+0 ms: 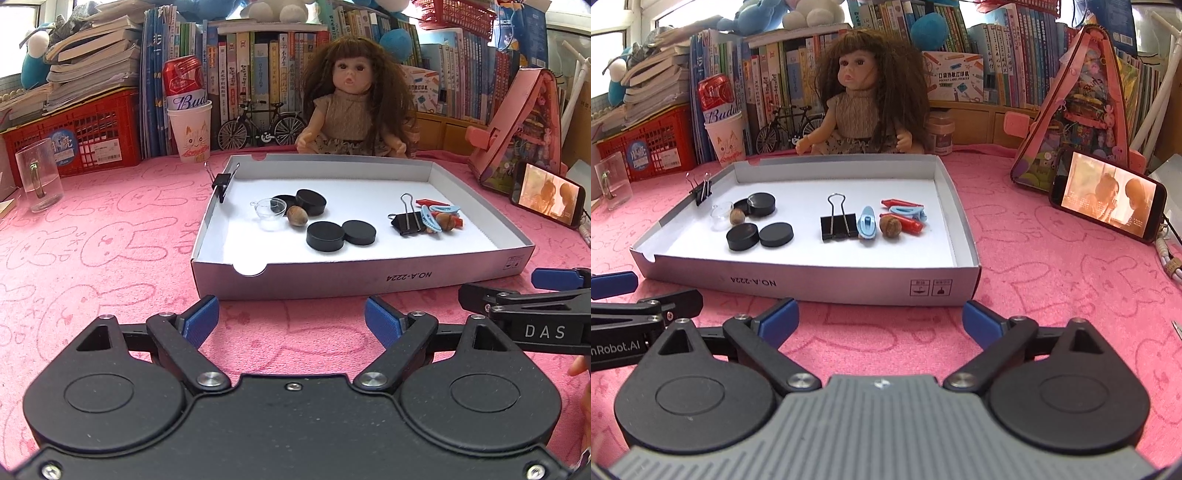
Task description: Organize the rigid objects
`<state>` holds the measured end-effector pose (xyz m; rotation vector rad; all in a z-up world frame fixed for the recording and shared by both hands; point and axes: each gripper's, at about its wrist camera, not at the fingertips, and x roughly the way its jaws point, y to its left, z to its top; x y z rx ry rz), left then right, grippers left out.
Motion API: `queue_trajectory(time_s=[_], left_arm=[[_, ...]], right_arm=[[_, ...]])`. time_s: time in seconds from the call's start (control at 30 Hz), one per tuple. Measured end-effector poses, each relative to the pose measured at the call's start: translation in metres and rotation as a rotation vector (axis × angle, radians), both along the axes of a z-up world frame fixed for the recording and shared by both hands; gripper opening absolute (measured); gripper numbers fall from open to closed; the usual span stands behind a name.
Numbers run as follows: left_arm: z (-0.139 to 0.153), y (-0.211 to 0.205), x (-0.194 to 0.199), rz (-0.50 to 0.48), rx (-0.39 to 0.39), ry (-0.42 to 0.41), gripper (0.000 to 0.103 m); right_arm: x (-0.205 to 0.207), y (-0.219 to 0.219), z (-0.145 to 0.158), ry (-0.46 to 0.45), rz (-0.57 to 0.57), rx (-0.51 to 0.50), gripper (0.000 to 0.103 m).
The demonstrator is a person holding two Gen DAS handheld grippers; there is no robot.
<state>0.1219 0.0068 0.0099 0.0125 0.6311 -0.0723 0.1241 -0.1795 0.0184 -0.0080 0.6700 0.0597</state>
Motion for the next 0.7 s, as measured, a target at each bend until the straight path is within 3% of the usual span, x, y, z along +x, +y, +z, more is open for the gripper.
queue_trajectory(time_s=[0.33,0.7], left_arm=[[-0.0045,0.0041,0.0061,0.030,0.004,0.044,0.088],[-0.0070,0.0071,0.0088,0.059,0.013,0.064,0.099]], right_arm=[[0.0061,0.0022,-0.0052,0.048,0.005,-0.004,0.103],[0.0071,0.0054,-0.0062,0.057,0.003,-0.030,0.103]])
